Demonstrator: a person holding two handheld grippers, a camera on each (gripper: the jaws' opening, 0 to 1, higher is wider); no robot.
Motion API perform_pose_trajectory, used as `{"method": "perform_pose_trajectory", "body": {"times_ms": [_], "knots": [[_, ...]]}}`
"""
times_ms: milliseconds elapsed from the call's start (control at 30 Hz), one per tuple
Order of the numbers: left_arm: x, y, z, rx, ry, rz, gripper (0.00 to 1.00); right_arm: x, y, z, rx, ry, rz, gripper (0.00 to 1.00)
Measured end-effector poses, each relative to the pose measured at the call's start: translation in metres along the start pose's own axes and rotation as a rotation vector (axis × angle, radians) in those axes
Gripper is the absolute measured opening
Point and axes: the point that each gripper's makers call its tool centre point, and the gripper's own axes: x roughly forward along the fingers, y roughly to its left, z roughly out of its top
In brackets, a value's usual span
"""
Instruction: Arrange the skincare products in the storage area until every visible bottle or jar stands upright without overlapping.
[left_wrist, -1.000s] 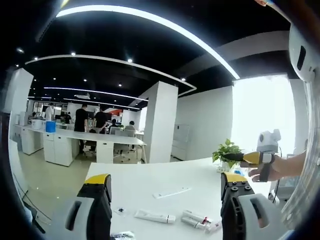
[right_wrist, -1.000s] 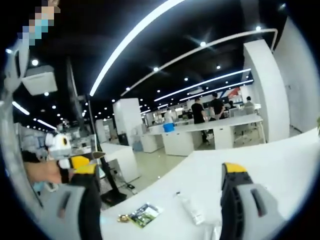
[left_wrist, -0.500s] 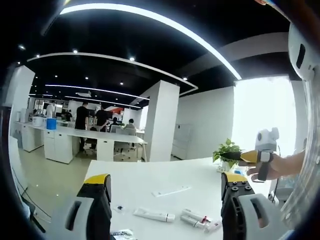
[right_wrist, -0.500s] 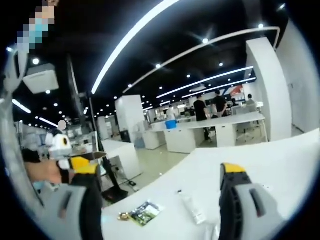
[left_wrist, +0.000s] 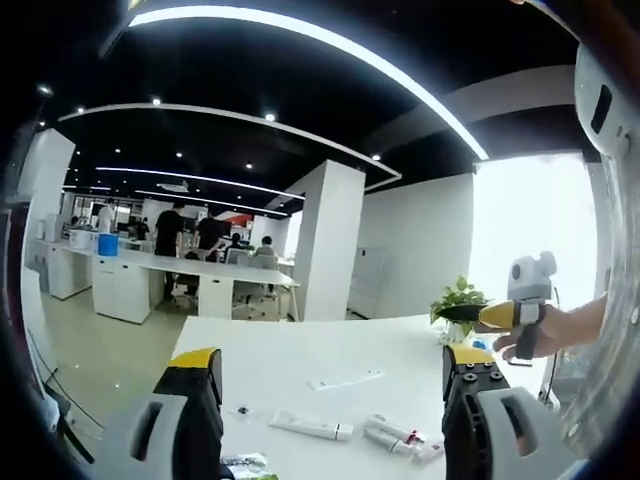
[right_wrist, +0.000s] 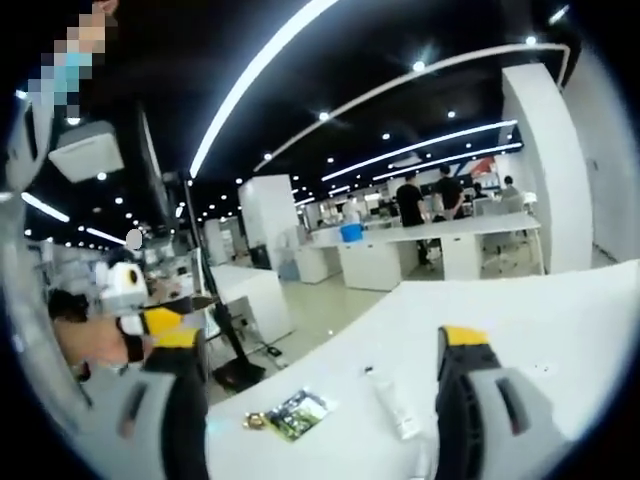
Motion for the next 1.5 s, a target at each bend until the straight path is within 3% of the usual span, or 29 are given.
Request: {"method": "perform_pose_trajectory", "body": {"times_ms": [200,633,900,1267,1500], "knots": [[-0.020,0.002,-0.021,-0.013,0.021,0.023,0.94,0.025,0.011,-0.022,0.016,0.077,0.041,0.94],[-0.042,0.029,-0.032,-0.031,0.027,0.077,0.94,0.062,0.002,-0.050,-0.062,0.246,0.034,0.91],[-0.044,0.034,-0.031,-0.025,0.027,0.088,0.95,0.083,-0.020,-0.065,-0.059,0.320,0.012,0.91],[-0.051,0.046,-0.030,-0.027,0.033,0.112,0.95,0.115,-0.061,-0.119,-0.034,0.488,-0.008,0.95],[-0.050,0.047,-0.029,-0.012,0.035,0.122,0.95,0.137,-0.093,-0.155,-0.069,0.594,-0.026,0.98]]}}
